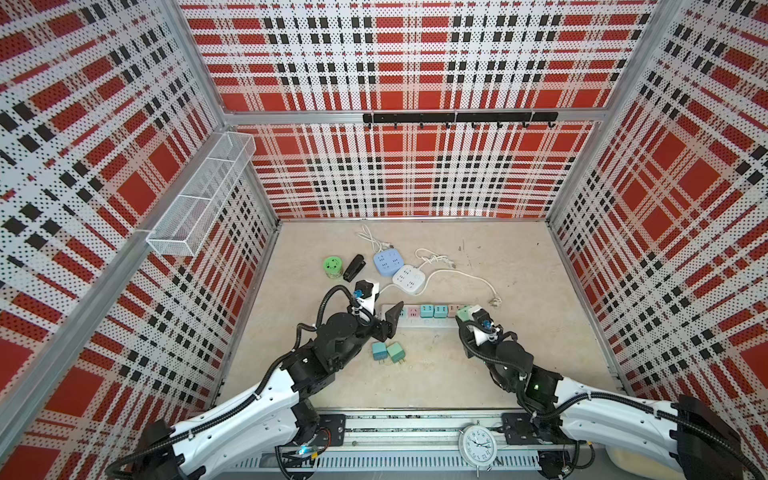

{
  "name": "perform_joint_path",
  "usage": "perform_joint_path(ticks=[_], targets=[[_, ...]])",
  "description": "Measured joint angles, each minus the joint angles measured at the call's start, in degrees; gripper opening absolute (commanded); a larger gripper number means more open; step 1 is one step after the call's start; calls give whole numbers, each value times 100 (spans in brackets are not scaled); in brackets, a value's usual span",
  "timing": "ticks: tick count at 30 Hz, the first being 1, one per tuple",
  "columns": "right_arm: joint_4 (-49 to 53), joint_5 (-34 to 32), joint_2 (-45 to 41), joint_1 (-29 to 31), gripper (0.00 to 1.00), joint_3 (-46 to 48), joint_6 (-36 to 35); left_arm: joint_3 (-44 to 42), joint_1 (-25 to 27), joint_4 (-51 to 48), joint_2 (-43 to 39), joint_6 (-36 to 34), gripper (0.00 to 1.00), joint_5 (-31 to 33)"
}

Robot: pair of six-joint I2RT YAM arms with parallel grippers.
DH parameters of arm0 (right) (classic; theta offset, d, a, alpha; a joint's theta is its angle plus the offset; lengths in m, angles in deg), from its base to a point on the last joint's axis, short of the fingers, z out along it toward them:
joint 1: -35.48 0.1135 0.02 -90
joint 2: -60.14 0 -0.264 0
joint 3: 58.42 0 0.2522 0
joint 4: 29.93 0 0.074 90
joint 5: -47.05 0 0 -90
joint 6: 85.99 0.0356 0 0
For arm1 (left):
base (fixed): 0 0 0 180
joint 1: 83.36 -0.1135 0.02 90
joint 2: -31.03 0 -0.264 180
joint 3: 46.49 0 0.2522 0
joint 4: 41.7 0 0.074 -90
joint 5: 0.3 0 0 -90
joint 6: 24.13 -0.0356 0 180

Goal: Insert the plug
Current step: 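Lift the light green adapter with the right gripper while the left gripper reaches toward it, then grasp the light green adapter with the left gripper beside the right gripper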

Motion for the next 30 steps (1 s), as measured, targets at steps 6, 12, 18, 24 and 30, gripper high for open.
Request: perform_joint_path(ticks=[6,12,18,24,30], targets=[[-898,804,-271,-4,5,769,-848,275,232,46,664,-286,70,-562],[-1401,1185,-549,-9,4,769,-1211,592,570,63,1394,-623,70,-1121],[-1718,1276,-107,-9,1,767,-1346,820,874,92,1858,-833,70,-1458],[-2011,1429,291,-9,0,767,-1458,914,892,105,1993,-828,70,-1943],[-2046,1797,92,-9,0,767,-1469,1130,874,127,2302,-730,69,-2345]])
